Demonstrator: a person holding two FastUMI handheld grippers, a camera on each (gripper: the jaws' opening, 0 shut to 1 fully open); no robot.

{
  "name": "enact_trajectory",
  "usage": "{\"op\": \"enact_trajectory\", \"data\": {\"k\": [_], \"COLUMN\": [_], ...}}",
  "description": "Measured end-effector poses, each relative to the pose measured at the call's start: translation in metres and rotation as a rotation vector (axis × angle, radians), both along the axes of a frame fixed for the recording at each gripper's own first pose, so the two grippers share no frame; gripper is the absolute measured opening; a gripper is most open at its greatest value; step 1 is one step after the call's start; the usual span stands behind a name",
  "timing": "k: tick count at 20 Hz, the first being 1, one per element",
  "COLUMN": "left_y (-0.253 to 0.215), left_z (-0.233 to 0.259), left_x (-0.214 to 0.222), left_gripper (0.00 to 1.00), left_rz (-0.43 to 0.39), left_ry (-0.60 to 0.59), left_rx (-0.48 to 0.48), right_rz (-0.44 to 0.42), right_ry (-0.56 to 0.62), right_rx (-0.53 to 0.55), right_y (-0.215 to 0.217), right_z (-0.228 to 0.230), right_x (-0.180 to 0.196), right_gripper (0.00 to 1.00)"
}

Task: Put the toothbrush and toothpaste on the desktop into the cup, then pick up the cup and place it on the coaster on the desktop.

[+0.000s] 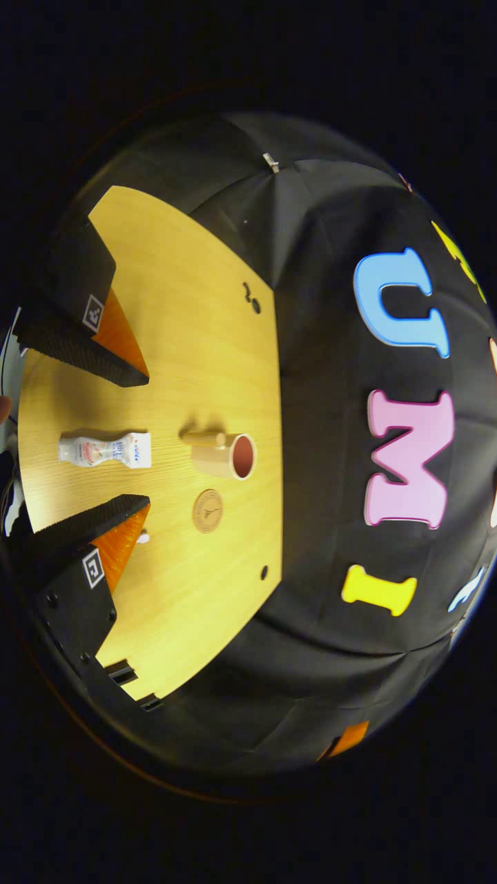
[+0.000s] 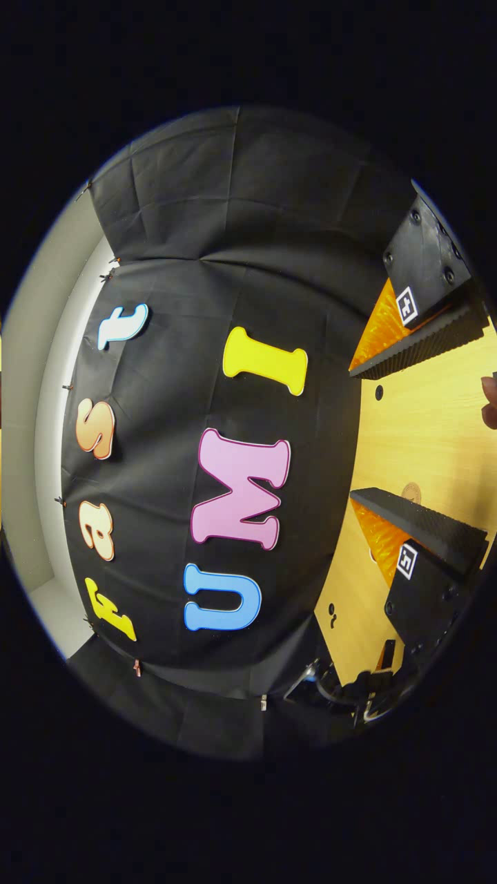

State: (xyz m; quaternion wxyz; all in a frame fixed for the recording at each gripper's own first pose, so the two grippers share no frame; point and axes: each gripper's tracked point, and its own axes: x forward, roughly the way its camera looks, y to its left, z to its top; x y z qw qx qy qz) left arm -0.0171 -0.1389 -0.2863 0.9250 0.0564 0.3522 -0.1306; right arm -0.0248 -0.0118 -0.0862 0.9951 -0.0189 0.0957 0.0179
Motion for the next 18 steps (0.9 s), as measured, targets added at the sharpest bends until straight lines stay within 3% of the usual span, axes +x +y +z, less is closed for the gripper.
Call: {"op": "enact_trajectory", "data": {"k": [8, 11, 15, 18], "left_y": [-0.019, -0.015, -0.011, -0.018], "left_z": [-0.088, -0.107, -0.127, -0.138], "left_x": [0.005, 0.009, 0.007, 0.001], "left_gripper": [0.94, 0.89, 0.89, 0.82], "left_rz": [0.026, 0.040, 0.050, 0.077], "left_ry": [0.253, 0.297, 0.376, 0.429], "left_rx": [0.046, 0.091, 0.144, 0.112], "right_rz": [-0.050, -0.052, -0.051, -0.041], "right_ry": [0.047, 0.060, 0.084, 0.100], "right_rx": [-0.008, -0.003, 0.018, 0.038], "right_y": [-0.038, -0.047, -0.053, -0.050], "right_z": [-0.024, -0.034, -0.050, -0.059], "right_x": [0.015, 0.025, 0.034, 0.037], "right_gripper": [0.97, 0.97, 0.97, 0.97]}}
